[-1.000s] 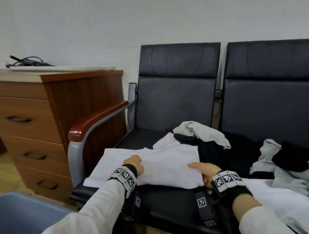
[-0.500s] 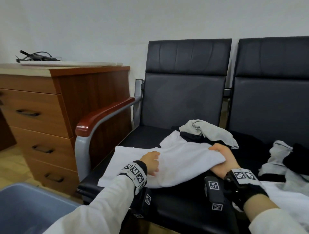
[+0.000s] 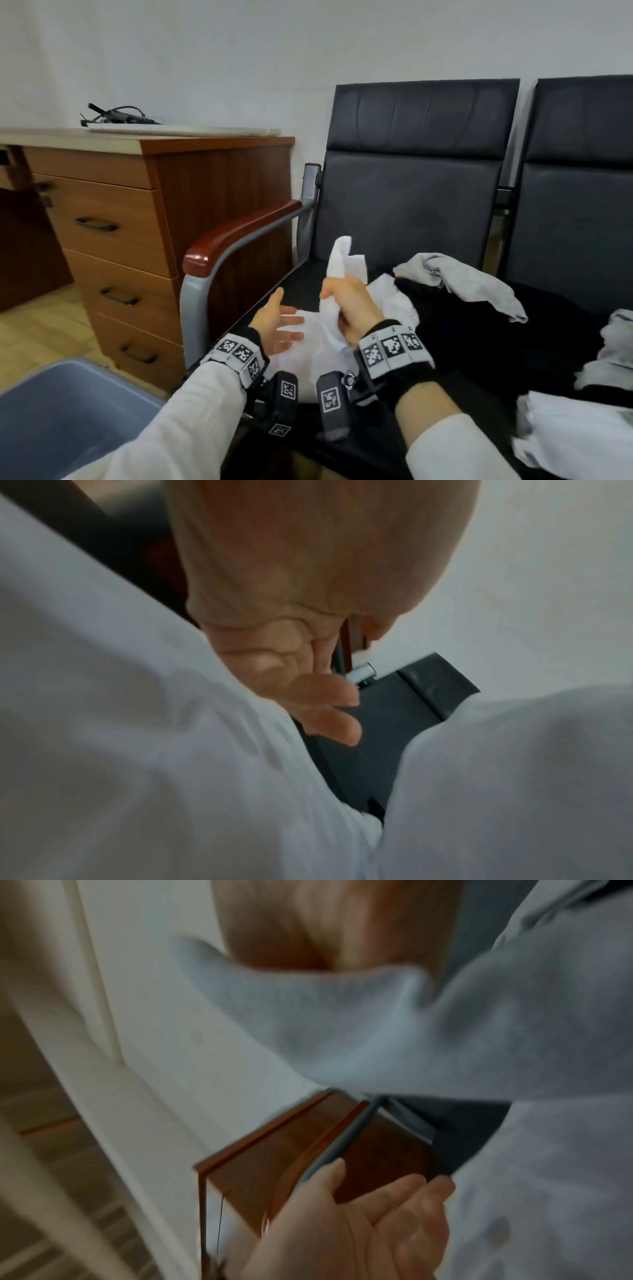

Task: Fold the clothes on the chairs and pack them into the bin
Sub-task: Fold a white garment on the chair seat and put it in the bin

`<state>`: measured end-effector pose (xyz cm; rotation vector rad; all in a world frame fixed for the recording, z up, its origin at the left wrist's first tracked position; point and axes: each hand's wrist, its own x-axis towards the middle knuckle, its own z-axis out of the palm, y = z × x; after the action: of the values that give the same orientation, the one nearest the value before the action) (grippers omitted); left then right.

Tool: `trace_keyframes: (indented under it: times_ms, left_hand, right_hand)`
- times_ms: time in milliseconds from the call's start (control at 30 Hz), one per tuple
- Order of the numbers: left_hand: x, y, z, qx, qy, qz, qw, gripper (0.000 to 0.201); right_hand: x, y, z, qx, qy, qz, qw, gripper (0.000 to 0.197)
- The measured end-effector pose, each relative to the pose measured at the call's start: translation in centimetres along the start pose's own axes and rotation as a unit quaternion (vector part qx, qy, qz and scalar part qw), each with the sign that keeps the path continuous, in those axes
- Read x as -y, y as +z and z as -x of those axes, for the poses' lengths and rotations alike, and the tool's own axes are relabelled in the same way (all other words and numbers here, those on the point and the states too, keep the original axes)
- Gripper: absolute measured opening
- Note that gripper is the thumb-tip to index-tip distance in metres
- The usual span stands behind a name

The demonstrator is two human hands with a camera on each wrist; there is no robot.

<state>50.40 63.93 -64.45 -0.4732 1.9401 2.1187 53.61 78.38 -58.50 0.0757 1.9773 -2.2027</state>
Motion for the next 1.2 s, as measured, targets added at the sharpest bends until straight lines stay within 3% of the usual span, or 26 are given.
trace_keyframes:
  times_ms: [33,100,133,167,233,300,433,600,667,733,800,833,867,933,1000,1067,1133,1200]
  left_hand:
    - [0.3,-1.2,-0.3,0.021,-0.011,0.029,0.999,0.067]
    - [1.0,-2.6,-0.5,0.108,-0.028,0.068,0.991,0.072]
    - [1.2,-2.9,-0.5,0.125,-0.035,0.069,0.989,0.066]
    - [1.3,-3.0,-0.6,0.116,-0.039,0.059,0.991,0.056]
    - [1.5,-3.3,-0.7,0.069,-0.035,-0.009,0.997,0.031]
    - [1.8,-3.4,-1.3,0.002,0.010,-0.118,0.993,0.023]
    - [1.8,-2.9,-0.7,-0.013,0.041,-0.223,0.974,0.029]
    - [0.3,-3.8,-0.5,-0.081,0.095,-0.199,0.972,0.037]
    - [-0.6,-4.1,0.5,-0.099,0.062,-0.303,0.946,0.045]
    - [-1.0,-4.3,1.8,-0.108,-0.005,-0.426,0.898,0.045]
    - [-1.5,-4.5,2.8,-0.158,0.004,-0.514,0.843,0.042]
    - [-1.6,-4.4,2.8,-0.188,0.050,-0.515,0.835,0.035]
    - [-1.7,-4.0,2.9,-0.203,0.100,-0.483,0.846,0.026]
    - [-1.3,-2.5,3.2,-0.138,0.132,-0.380,0.905,0.013]
    - [-0.1,-0.9,3.9,0.005,0.031,-0.320,0.947,0.014]
    - [1.1,-0.6,4.4,0.095,-0.071,-0.305,0.945,0.016]
    - [1.5,-1.2,4.6,0.104,-0.101,-0.315,0.938,0.017]
    - [0.9,-1.7,5.0,0.096,-0.106,-0.325,0.935,0.021]
  right_hand:
    - [-0.8,1.6,-0.1,0.038,0.013,0.021,0.999,0.017]
    - [-2.5,3.1,-0.8,0.087,0.042,0.039,0.995,0.065]
    - [-3.3,3.3,-1.2,0.085,0.053,0.051,0.994,0.081]
    - [-3.6,3.0,-1.5,0.067,0.058,0.068,0.994,0.084]
    - [-3.7,1.2,-2.2,0.018,0.054,0.105,0.993,0.076]
    - [-3.7,-1.1,-2.7,-0.013,0.046,0.144,0.988,0.069]
    - [-5.1,-4.0,-2.5,-0.024,0.069,0.197,0.978,0.057]
    - [-7.1,-5.3,-2.9,0.009,0.039,0.305,0.952,0.062]
    - [-7.1,-5.1,-2.5,0.021,0.028,0.312,0.949,0.053]
    - [-6.7,-5.0,-2.1,-0.013,0.003,0.299,0.954,0.028]
    - [-5.9,-5.1,-1.7,-0.050,-0.021,0.271,0.961,0.018]
    - [-5.5,-5.1,-1.5,-0.047,-0.020,0.263,0.963,0.022]
    - [-5.0,-5.0,-1.0,-0.033,-0.013,0.263,0.964,0.026]
    - [-4.7,-4.8,-0.2,0.019,0.023,0.311,0.950,0.029]
    - [-5.2,-4.6,0.3,0.083,0.071,0.395,0.912,0.026]
    - [-5.5,-4.6,0.4,0.112,0.113,0.419,0.894,0.021]
    - [-5.2,-4.9,0.4,0.115,0.154,0.405,0.894,0.010]
    - [-5.0,-5.4,0.1,0.077,0.172,0.385,0.903,0.019]
